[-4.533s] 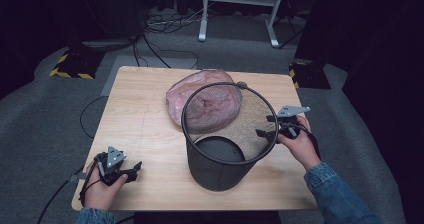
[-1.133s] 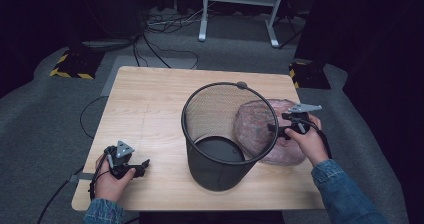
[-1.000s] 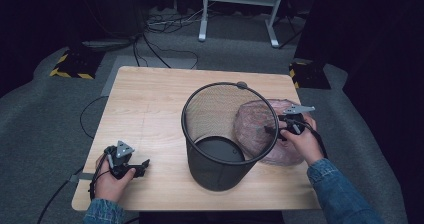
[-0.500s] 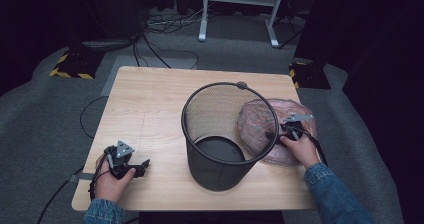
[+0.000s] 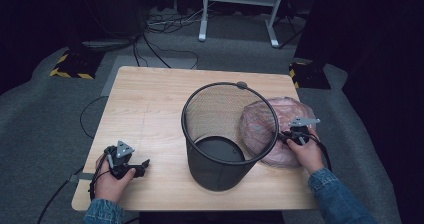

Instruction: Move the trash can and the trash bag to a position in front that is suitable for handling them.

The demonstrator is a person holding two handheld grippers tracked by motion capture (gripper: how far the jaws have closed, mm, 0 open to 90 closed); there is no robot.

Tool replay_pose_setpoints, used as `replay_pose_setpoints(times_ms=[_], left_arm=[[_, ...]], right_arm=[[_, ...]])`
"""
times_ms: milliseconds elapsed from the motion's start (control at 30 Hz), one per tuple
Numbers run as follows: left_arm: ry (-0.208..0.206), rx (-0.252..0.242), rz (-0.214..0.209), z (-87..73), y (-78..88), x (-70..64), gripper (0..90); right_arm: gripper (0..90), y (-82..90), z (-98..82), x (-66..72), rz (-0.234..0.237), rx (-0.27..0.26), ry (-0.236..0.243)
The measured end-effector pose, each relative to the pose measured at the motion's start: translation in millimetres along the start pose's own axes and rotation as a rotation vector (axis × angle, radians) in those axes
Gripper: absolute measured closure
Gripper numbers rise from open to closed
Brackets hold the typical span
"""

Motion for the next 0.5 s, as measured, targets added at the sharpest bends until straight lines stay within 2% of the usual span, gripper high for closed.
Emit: replay_pose_setpoints(times_ms=[333,500], left_arm=[[0.000,0.000,0.000,0.0,0.0,0.0,15.9],[-0.001,-0.001,0.000,0.1,0.0,0.1,15.9]], right_arm=[[85.0,36.5,19.5,-1.9,-0.014,-0.126,-0.005],[85.1,51.8,27.8,-3.8,-0.021,-0.171,0.004]])
Point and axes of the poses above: each handheld gripper's, and its own axes: y roughly backward along the jaws, z roughly out of its top, x roughly to its left, the point moved 5 cm from there along -y, roughly forward along the jaws, and after that the axes turned 3 degrees about -z, right-handed, at the moved point
